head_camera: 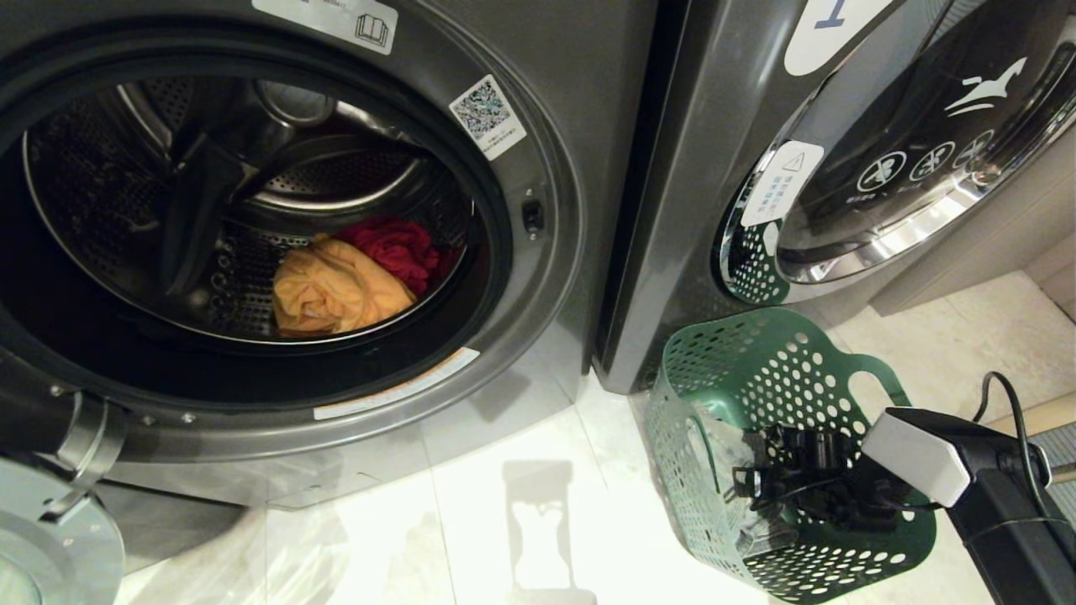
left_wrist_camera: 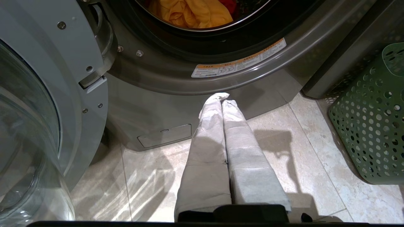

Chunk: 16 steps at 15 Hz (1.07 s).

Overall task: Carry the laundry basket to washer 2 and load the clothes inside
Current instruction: Place the clothes into the washing machine

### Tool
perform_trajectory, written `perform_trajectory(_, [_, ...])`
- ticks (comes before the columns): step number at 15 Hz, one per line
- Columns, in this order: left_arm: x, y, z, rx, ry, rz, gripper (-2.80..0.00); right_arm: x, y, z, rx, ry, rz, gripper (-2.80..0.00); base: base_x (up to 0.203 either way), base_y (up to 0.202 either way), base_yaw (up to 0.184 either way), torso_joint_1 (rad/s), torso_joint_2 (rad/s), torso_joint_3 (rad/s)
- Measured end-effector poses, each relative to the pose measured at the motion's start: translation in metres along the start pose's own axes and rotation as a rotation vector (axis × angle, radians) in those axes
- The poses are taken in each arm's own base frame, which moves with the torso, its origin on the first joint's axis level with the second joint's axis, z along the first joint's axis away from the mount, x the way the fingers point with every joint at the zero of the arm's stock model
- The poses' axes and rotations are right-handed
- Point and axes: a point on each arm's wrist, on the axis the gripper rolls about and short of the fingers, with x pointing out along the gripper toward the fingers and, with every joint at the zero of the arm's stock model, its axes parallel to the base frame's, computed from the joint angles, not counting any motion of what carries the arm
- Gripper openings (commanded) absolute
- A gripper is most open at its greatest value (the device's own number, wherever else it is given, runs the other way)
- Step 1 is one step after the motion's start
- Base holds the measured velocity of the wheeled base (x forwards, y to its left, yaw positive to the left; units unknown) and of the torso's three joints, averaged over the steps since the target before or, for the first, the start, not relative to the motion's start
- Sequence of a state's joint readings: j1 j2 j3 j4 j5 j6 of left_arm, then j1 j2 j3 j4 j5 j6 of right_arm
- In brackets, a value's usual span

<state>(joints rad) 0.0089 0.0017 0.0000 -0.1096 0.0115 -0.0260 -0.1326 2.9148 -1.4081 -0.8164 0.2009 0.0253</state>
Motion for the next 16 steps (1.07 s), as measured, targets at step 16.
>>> perform_trajectory(16, [0.0,0.0,0.0,0.0,0.0,0.0,-2.8,-0.137,0.041,0.061,0.044,-0.003,0.002,-2.8,0.0,0.0,0.0,0.0,0.0,0.0])
